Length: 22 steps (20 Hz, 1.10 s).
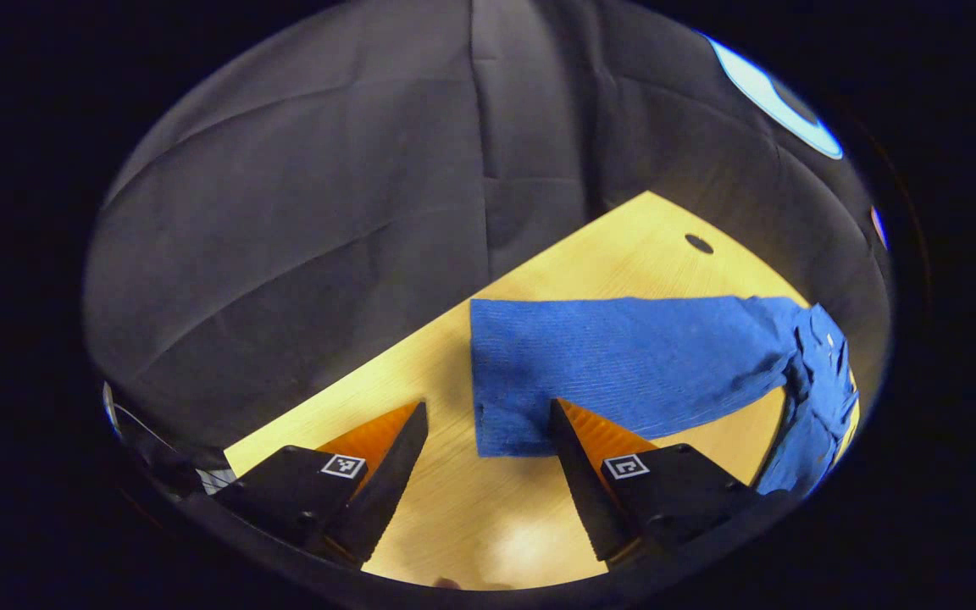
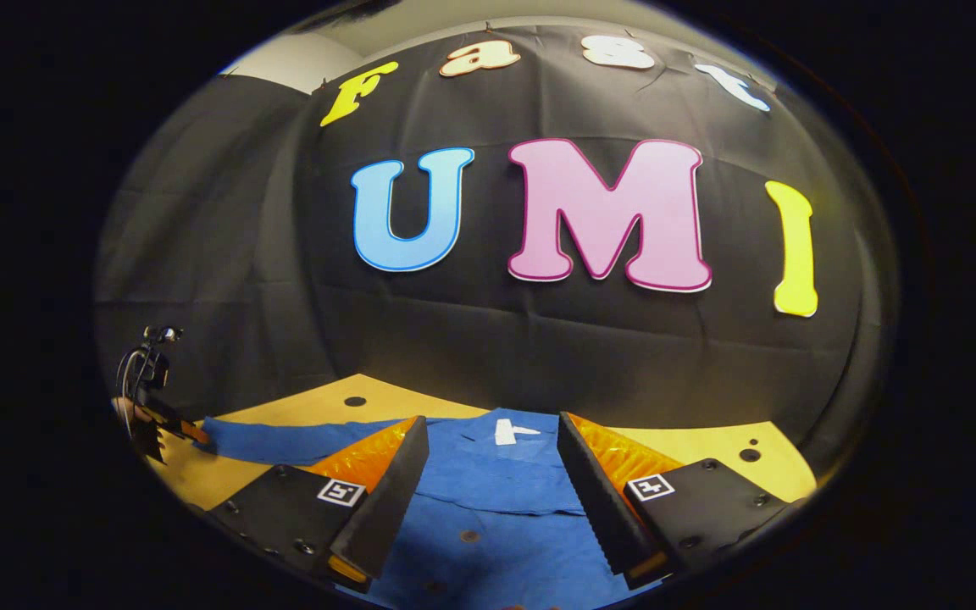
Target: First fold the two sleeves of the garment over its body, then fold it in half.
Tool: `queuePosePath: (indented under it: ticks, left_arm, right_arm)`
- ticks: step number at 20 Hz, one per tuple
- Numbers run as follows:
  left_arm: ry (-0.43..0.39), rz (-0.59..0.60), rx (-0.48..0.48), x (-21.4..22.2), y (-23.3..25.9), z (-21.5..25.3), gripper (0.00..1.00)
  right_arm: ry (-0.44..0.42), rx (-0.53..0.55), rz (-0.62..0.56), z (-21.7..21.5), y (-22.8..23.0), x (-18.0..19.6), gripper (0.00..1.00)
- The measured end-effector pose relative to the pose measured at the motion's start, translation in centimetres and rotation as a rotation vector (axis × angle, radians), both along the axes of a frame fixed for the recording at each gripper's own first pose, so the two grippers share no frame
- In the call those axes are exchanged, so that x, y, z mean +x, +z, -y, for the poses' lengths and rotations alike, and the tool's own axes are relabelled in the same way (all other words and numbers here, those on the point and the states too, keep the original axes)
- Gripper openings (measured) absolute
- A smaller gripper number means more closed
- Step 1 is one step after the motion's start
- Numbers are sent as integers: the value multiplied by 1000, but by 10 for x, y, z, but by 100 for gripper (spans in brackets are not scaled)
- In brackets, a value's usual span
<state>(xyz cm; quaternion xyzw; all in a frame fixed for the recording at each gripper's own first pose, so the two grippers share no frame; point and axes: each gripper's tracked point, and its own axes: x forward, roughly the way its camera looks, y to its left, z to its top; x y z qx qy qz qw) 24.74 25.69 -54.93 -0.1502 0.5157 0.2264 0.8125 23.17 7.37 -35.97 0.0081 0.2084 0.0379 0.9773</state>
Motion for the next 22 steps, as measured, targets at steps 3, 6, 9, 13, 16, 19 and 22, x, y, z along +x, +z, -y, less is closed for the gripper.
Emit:
queuePosePath:
  ticks: [3,6,9,13,16,19,22]
  left_arm:
    - [-31,-15,-20,10,3,15,84]
    - [-41,-50,-68,17,5,7,78]
    - [-63,-50,-72,27,5,20,58]
    - [-55,-26,-57,37,8,26,28]
    - [-68,-9,-59,46,-1,32,12]
    - [-59,38,-100,53,2,43,0]
    - [-27,103,-64,62,17,38,0]
  right_arm:
    - [-10,10,6,12,6,-6,96]
    - [-22,26,7,21,5,-4,96]
    - [-36,2,14,32,3,-5,96]
    - [-51,-2,-13,43,-9,-9,96]
    - [-69,-20,-15,54,-11,-10,96]
    - [-87,-28,-10,65,-12,-8,96]
    - [-114,-50,-28,81,-17,-10,97]
